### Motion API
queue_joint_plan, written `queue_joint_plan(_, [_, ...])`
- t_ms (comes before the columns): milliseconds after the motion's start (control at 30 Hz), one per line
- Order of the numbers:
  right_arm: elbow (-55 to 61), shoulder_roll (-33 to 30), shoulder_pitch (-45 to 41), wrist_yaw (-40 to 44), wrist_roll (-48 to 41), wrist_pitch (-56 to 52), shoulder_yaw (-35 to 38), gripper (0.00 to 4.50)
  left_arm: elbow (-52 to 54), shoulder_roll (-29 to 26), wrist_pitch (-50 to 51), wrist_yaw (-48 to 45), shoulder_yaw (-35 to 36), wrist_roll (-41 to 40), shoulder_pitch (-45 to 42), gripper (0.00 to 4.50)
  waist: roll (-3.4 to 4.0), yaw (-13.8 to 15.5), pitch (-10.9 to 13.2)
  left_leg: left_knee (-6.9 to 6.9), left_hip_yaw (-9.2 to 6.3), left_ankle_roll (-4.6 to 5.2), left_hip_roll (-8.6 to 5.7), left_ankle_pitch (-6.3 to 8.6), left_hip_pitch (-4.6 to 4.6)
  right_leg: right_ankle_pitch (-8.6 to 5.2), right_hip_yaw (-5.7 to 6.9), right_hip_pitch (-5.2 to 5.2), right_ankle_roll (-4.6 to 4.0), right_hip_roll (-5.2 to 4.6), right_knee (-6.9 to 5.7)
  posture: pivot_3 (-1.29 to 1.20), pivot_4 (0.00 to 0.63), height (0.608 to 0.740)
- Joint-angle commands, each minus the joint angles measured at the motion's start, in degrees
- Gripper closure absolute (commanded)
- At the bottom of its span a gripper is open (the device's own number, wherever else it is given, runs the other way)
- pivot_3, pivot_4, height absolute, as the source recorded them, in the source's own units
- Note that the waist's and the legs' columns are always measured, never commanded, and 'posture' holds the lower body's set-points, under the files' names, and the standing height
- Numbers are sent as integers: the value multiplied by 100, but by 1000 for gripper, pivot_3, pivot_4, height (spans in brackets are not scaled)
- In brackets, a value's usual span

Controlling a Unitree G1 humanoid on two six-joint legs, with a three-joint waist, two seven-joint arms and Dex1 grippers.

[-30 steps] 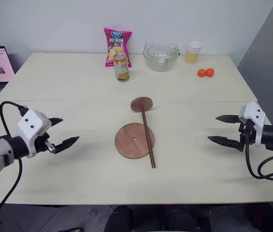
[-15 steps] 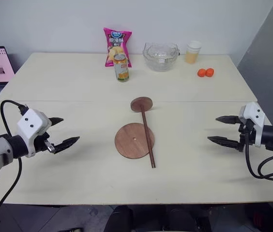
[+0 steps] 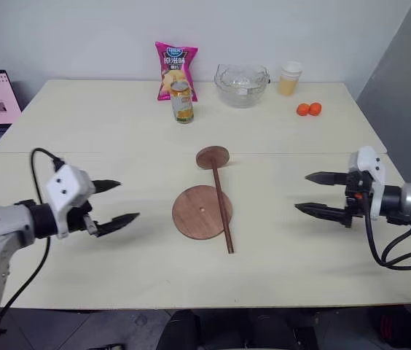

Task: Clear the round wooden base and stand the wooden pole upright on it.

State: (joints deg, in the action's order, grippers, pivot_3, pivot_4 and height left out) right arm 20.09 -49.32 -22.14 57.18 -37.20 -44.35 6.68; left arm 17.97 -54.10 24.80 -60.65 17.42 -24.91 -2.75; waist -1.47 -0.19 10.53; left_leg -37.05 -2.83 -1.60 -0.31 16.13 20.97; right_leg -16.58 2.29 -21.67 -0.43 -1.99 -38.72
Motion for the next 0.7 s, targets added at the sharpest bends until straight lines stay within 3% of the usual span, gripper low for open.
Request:
queue_joint_plan(33, [448, 494, -752, -782, -434, -927, -334, 42, 265, 50, 11, 116, -42, -140, -237, 0, 0, -19, 0, 0, 1, 0, 2, 0, -1, 0, -2, -2, 0, 2, -2, 0, 150, 740])
queue_joint_plan(400, [-663, 2757, -2318, -3449, 90, -3147, -892, 42, 123, 207, -96, 347, -218, 3, -218, 0, -2, -10, -2, -7, 6, -1, -1, -2, 49, 2, -13, -61, -3, 2, -21, 0, 150, 740])
queue_joint_plan(700, [-2149, 4077, -3198, -4446, 1055, -3244, -1321, 42, 30, 210, -202, 380, -363, 94, -305, 0, -2, -36, -2, -8, 7, -1, -1, -2, 58, 3, -12, -72, -5, 3, -25, 0, 150, 740])
